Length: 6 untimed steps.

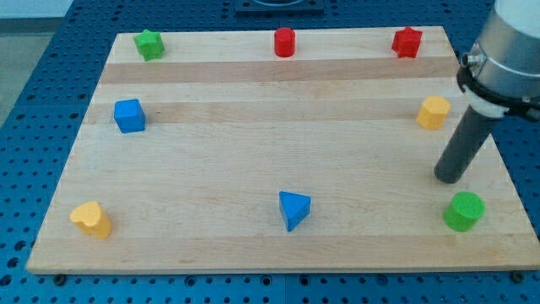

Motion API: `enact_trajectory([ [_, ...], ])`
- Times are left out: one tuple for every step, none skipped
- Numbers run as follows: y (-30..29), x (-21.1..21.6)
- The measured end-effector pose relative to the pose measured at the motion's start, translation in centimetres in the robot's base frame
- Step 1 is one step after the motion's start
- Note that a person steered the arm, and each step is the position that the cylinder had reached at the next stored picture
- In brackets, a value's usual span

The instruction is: Push the green circle towards the center

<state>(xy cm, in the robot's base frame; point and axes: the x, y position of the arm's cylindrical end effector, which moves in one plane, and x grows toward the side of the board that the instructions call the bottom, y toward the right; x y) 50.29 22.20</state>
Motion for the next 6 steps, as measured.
enact_trajectory([
  [3.8, 0.5],
  [6.2, 3.4],
  [5.6, 7.0],
  [2.3, 8.5],
  [-1.1, 8.5],
  [-1.4, 7.3],
])
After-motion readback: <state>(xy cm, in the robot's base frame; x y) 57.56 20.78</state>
